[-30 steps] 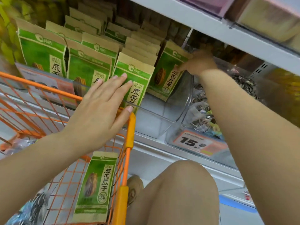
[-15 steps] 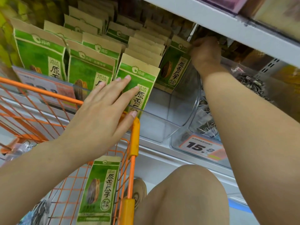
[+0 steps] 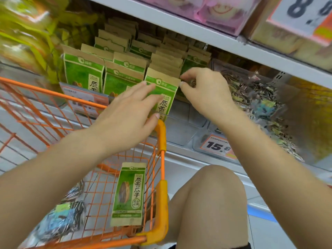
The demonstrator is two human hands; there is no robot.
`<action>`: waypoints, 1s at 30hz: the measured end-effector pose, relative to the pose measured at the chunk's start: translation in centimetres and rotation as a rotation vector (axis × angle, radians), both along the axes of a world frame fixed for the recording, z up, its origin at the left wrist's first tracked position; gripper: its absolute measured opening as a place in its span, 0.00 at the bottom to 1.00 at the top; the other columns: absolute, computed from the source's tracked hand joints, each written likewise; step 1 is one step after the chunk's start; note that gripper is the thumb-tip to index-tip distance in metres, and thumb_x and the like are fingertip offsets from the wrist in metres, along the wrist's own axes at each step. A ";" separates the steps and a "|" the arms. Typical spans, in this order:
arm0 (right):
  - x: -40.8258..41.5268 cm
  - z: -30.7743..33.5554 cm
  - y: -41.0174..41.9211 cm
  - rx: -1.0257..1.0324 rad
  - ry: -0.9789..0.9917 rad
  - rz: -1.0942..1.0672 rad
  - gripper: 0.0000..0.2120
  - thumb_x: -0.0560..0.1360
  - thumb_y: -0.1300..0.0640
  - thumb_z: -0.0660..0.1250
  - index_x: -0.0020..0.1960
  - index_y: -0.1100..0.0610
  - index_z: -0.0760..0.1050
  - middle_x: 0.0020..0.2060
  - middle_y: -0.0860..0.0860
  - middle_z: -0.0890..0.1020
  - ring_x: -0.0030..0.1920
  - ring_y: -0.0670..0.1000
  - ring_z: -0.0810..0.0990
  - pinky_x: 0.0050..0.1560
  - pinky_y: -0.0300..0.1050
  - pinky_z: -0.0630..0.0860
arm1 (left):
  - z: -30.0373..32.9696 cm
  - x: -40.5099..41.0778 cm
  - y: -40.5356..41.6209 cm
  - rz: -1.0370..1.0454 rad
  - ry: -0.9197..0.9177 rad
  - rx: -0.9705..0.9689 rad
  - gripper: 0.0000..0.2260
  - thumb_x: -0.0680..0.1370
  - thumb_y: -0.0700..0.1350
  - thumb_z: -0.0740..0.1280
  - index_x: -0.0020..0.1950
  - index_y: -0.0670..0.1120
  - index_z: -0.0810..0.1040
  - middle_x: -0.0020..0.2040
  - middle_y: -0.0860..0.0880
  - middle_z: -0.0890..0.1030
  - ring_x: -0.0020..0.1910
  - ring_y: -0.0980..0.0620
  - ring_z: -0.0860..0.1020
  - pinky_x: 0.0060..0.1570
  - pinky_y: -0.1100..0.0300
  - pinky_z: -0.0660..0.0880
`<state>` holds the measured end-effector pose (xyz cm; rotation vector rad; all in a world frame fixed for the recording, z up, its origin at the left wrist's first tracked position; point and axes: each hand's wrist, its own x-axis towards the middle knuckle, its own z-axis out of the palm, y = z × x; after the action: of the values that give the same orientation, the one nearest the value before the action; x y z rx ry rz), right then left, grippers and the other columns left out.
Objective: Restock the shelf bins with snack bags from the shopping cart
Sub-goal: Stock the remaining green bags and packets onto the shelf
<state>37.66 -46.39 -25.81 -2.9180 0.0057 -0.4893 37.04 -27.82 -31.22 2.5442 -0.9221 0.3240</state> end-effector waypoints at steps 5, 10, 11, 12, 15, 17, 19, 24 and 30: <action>-2.9 -0.8 3.1 0.137 -0.065 0.130 0.12 0.75 0.50 0.67 0.57 0.49 0.79 0.62 0.52 0.77 0.65 0.51 0.72 0.59 0.43 0.68 | 1.9 -2.0 7.9 -0.024 0.081 0.147 0.21 0.76 0.56 0.52 0.61 0.51 0.76 0.54 0.50 0.80 0.56 0.48 0.75 0.52 0.54 0.71; -3.9 -1.6 6.4 0.051 -0.095 0.200 0.15 0.75 0.53 0.67 0.60 0.54 0.77 0.69 0.56 0.71 0.70 0.56 0.66 0.66 0.46 0.63 | 0.0 -3.1 15.5 0.156 0.310 0.506 0.27 0.74 0.62 0.46 0.67 0.54 0.70 0.63 0.51 0.77 0.60 0.50 0.75 0.55 0.57 0.72; -4.1 -1.8 7.5 0.042 -0.109 0.252 0.13 0.75 0.54 0.67 0.58 0.53 0.78 0.64 0.54 0.76 0.66 0.56 0.70 0.62 0.47 0.66 | -0.4 -3.0 16.7 0.189 0.387 0.592 0.26 0.77 0.62 0.47 0.69 0.53 0.68 0.64 0.51 0.76 0.61 0.50 0.75 0.56 0.58 0.72; -4.4 -2.1 8.9 0.028 -0.089 0.306 0.11 0.75 0.53 0.67 0.56 0.52 0.79 0.59 0.53 0.79 0.62 0.56 0.73 0.57 0.48 0.69 | -0.8 -3.1 17.5 0.214 0.473 0.663 0.25 0.79 0.62 0.48 0.70 0.52 0.67 0.65 0.50 0.75 0.61 0.49 0.74 0.57 0.57 0.71; -4.7 -3.8 13.0 -0.126 0.191 0.472 0.12 0.77 0.50 0.62 0.59 0.49 0.76 0.55 0.49 0.81 0.57 0.54 0.78 0.50 0.50 0.75 | -1.8 -2.9 19.5 0.298 0.637 0.747 0.24 0.80 0.60 0.53 0.72 0.50 0.64 0.66 0.48 0.74 0.62 0.48 0.73 0.59 0.54 0.71; -4.3 -5.6 15.3 -0.345 0.462 0.559 0.15 0.78 0.48 0.60 0.63 0.49 0.72 0.56 0.50 0.80 0.57 0.55 0.78 0.49 0.49 0.77 | -2.5 -2.6 20.3 0.354 0.641 0.732 0.24 0.81 0.60 0.53 0.72 0.49 0.64 0.67 0.46 0.73 0.63 0.47 0.73 0.60 0.54 0.71; -3.9 -7.7 17.5 -0.495 0.711 0.669 0.20 0.78 0.46 0.61 0.67 0.52 0.70 0.58 0.53 0.79 0.58 0.57 0.77 0.49 0.48 0.76 | -3.1 -2.4 20.6 0.399 0.614 0.731 0.23 0.81 0.60 0.53 0.70 0.48 0.66 0.65 0.46 0.74 0.62 0.46 0.74 0.60 0.51 0.72; -2.8 -15.5 21.9 -0.607 0.871 0.838 0.25 0.81 0.49 0.58 0.75 0.55 0.59 0.65 0.56 0.73 0.60 0.59 0.75 0.53 0.54 0.77 | -3.8 -2.6 19.9 0.382 0.632 0.714 0.21 0.81 0.56 0.53 0.69 0.47 0.68 0.64 0.46 0.75 0.61 0.45 0.74 0.58 0.48 0.74; -3.1 -19.6 24.0 -0.545 0.848 0.740 0.35 0.79 0.44 0.61 0.76 0.63 0.54 0.67 0.60 0.68 0.66 0.61 0.68 0.57 0.53 0.72 | -4.3 -2.1 20.4 0.381 0.706 0.701 0.19 0.82 0.54 0.54 0.65 0.44 0.72 0.53 0.46 0.76 0.52 0.47 0.75 0.49 0.55 0.73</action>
<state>34.59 -22.38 -45.43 -3.0176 -1.1723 0.9797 34.90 -7.44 -35.56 3.0736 -0.2852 -0.9022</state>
